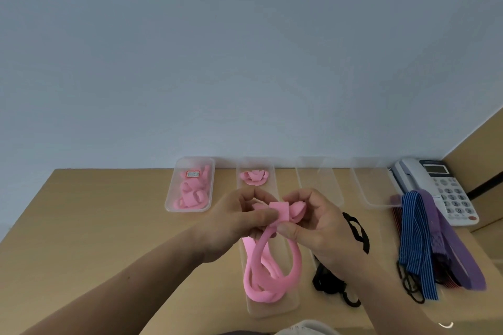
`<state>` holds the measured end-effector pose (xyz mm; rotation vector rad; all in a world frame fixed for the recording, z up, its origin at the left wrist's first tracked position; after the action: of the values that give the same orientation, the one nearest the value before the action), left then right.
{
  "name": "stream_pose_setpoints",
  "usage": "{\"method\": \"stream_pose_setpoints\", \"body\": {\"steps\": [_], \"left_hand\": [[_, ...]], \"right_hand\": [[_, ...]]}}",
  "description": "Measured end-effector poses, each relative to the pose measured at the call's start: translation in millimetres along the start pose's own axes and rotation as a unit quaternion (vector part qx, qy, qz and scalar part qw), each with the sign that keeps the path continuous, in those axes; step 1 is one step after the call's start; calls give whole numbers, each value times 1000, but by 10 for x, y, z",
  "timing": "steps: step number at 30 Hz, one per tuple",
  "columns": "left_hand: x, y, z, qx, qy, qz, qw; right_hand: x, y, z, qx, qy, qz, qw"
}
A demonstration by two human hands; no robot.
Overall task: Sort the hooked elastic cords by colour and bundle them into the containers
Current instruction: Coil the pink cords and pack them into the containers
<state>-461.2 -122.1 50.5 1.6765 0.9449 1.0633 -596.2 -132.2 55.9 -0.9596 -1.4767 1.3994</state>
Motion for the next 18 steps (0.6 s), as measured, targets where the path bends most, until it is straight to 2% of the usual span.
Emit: {"method": "stream_pose_setpoints", "body": {"steps": [5, 9, 14, 18], "left_hand": [[22, 73, -4, -34, 9, -39, 999], [28, 61, 17, -80, 20, -47, 995], [37, -14, 38, -110, 20, 2, 994], [32, -44, -11, -153, -12, 31, 988]], "right_hand": [[21, 7, 0, -25, 3, -39, 999], [34, -11, 22, 33, 15, -54, 998], [37, -52, 29, 47, 17, -34, 998], [40, -62, 42, 31, 19, -30, 999]]}}
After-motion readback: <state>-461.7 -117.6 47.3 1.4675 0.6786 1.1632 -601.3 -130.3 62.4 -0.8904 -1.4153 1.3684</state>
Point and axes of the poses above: each hand's wrist, its own x-axis away from the middle knuckle, its own z-axis out of the back of the hand, y = z × x, the point moved 9 cm from there along -x, towards the middle knuckle, and after that the axes turned 1 degree about x, right-handed, at the moved point
